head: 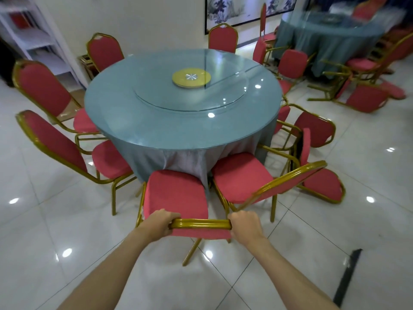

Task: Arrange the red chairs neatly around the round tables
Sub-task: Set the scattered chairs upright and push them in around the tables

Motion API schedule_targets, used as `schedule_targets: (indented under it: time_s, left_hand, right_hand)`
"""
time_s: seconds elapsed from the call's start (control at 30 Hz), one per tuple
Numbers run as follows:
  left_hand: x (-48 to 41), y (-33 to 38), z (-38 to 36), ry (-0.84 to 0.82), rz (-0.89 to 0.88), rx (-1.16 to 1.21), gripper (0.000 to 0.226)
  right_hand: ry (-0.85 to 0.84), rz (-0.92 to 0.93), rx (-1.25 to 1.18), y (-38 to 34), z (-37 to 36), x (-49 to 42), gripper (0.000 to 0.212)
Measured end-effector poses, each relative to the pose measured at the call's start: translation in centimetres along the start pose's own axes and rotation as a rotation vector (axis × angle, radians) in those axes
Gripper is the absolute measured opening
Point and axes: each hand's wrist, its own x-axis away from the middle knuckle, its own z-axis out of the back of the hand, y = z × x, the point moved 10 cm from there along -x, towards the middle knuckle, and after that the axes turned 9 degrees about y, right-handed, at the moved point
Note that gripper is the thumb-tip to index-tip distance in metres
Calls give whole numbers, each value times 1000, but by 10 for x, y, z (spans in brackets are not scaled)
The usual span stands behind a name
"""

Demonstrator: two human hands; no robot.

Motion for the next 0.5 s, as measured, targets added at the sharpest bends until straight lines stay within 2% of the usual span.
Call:
schedule_targets:
  time_s: [0.33, 0.43, 0.5]
  left_hand:
    - [63, -107, 16, 10, 18, 98, 17]
    - [78, -117, 26, 55, -17, 126, 7]
    - [88, -115, 28, 70, -56, 101, 10]
  right_hand:
    - [50, -169, -328, -106, 17, -19, 10]
    - [59, -166, -421, -143, 10, -27, 26]
    - [52, -128, -425, -170, 4, -31, 32]
